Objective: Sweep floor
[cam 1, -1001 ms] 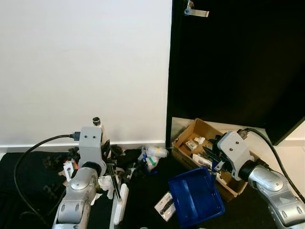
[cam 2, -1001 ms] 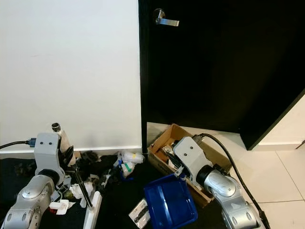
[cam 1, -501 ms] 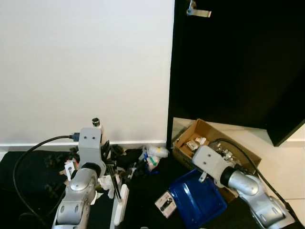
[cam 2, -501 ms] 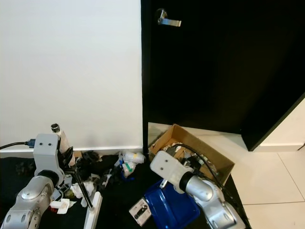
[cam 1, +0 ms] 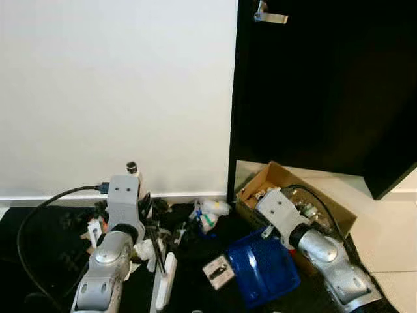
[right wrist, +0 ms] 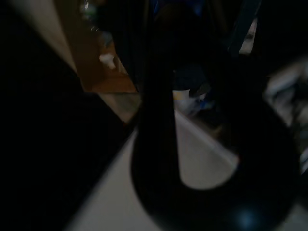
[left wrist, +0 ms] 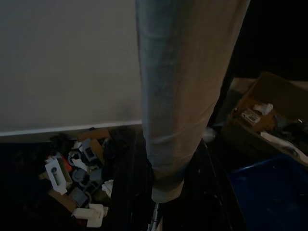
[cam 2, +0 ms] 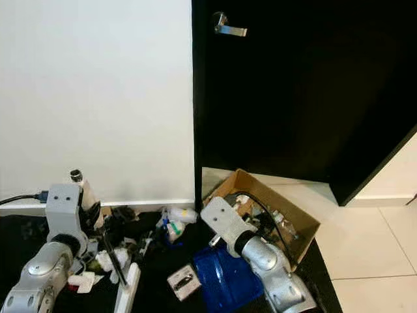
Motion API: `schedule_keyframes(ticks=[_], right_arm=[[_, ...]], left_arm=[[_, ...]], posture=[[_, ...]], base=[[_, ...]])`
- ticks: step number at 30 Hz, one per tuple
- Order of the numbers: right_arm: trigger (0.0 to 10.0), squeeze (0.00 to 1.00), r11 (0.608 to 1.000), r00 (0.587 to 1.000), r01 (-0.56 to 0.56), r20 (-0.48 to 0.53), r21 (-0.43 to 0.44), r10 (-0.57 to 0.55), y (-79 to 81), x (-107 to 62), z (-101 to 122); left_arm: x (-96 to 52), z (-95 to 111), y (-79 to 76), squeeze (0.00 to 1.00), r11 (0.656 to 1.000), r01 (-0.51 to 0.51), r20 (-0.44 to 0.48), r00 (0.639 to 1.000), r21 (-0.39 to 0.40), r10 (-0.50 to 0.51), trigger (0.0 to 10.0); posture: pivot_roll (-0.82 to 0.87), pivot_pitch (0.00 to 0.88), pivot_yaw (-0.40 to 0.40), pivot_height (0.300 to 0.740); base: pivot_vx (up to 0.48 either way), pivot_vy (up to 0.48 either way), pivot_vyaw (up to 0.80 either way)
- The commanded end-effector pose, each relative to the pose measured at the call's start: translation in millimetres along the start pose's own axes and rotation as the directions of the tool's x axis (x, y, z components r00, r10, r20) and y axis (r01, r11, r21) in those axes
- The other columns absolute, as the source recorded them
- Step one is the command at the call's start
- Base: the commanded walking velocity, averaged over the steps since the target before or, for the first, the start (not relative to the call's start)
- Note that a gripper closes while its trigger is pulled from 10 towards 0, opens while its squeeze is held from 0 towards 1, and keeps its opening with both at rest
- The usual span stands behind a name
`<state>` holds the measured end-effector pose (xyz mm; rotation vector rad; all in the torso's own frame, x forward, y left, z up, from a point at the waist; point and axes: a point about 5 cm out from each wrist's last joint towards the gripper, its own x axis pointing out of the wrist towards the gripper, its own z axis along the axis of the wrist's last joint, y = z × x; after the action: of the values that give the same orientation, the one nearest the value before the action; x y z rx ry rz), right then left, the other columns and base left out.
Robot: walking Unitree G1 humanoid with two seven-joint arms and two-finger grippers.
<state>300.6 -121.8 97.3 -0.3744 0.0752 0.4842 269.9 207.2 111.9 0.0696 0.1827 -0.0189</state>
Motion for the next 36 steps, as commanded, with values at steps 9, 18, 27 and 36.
schedule_keyframes(ticks=[9,18,27,36], right_arm=[[10.0,0.00,0.991,0.998,0.051,0.040,0.125,-0.056,-3.8,2.7,3.6],[10.0,0.00,0.996,0.995,0.084,0.050,0.015,-0.085,-21.8,-2.6,4.6],[10.0,0.00,0.999,0.999,0.039,0.025,0.027,-0.040,-18.7,-4.2,-5.2],[10.0,0.00,0.998,0.997,0.068,0.035,-0.011,-0.068,-11.9,12.1,-1.0]], left_arm=[[-1.6,0.9,-4.1,0.00,1.000,0.005,0.006,1.000,-0.012,-0.005,10.0],[-1.3,2.1,0.8,0.00,1.000,-0.018,0.012,1.000,-0.005,0.018,10.0],[-10.1,11.7,43.0,0.00,0.988,-0.129,0.055,0.991,0.089,0.125,10.0],[3.4,-3.1,54.0,0.00,0.989,-0.148,0.049,0.988,-0.021,0.149,10.0]], posture=[[0.06,0.179,0.046,0.740],[0.06,0.178,0.043,0.740],[0.07,0.189,0.041,0.740],[0.08,0.251,0.021,0.740]], base=[[0.000,0.000,0.00],[0.000,0.000,0.00],[0.000,0.000,0.00],[0.000,0.000,0.00]])
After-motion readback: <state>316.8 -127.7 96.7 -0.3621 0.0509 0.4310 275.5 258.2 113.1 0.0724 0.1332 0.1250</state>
